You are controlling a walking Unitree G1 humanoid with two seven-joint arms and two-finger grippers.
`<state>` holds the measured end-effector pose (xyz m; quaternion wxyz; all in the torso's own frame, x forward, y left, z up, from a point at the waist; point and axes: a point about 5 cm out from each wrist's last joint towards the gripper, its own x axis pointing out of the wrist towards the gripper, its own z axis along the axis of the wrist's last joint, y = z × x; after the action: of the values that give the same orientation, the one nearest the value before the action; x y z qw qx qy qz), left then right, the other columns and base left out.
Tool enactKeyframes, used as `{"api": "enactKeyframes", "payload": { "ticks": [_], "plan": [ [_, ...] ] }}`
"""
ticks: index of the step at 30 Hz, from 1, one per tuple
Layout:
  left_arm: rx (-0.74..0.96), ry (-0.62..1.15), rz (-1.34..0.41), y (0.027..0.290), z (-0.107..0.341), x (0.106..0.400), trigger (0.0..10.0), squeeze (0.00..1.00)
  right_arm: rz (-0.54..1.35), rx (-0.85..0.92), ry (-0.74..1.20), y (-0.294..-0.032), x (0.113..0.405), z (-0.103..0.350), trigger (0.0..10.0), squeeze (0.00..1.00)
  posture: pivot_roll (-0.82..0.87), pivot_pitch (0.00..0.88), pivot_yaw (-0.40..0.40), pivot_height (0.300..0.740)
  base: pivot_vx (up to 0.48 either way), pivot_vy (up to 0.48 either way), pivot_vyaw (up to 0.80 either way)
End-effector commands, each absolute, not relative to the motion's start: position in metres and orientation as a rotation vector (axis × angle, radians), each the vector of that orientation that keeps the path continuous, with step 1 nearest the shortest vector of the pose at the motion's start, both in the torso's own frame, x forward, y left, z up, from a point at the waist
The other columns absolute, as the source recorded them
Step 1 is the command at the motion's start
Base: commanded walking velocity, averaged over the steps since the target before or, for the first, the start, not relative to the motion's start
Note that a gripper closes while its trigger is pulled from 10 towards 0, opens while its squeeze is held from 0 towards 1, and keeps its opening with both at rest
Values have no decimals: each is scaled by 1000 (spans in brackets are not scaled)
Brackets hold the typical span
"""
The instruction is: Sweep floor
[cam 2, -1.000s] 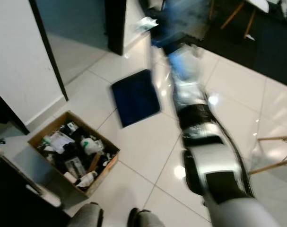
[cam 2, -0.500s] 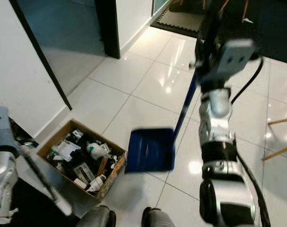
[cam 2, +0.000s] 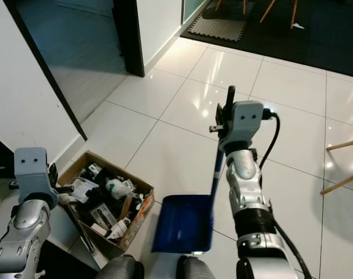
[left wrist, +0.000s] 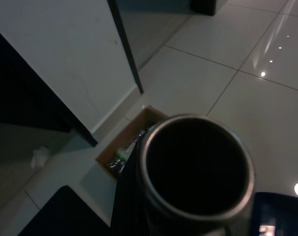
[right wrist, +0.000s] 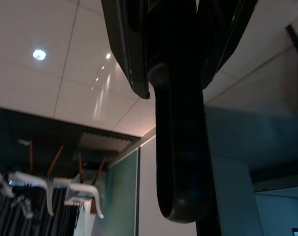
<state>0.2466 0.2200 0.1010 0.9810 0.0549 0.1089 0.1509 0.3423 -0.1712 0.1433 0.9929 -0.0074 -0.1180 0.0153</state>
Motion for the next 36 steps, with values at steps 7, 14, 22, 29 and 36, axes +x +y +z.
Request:
{"api": "enactKeyframes", "payload": {
  "ticks": [7,14,22,29,36],
  "plan": [
    [105,216,290,213,99,244,10000,0,38,-18,-236,-164,340,147,10000,0,111,64,63,740,0,0,0],
    [91,209,312,219,101,247,10000,0,57,-21,-234,-160,342,148,10000,0,107,57,57,740,-276,0,0],
    [85,208,310,218,100,250,10000,0,40,-31,-230,-166,340,149,10000,0,93,65,63,740,-404,0,0],
    [85,210,302,216,100,251,10000,0,33,-36,-228,-168,339,148,10000,0,88,72,63,740,-391,0,0],
    [85,211,303,216,100,252,10000,0,32,-40,-224,-168,339,149,10000,0,87,71,61,740,-387,0,0]
  ]
}}
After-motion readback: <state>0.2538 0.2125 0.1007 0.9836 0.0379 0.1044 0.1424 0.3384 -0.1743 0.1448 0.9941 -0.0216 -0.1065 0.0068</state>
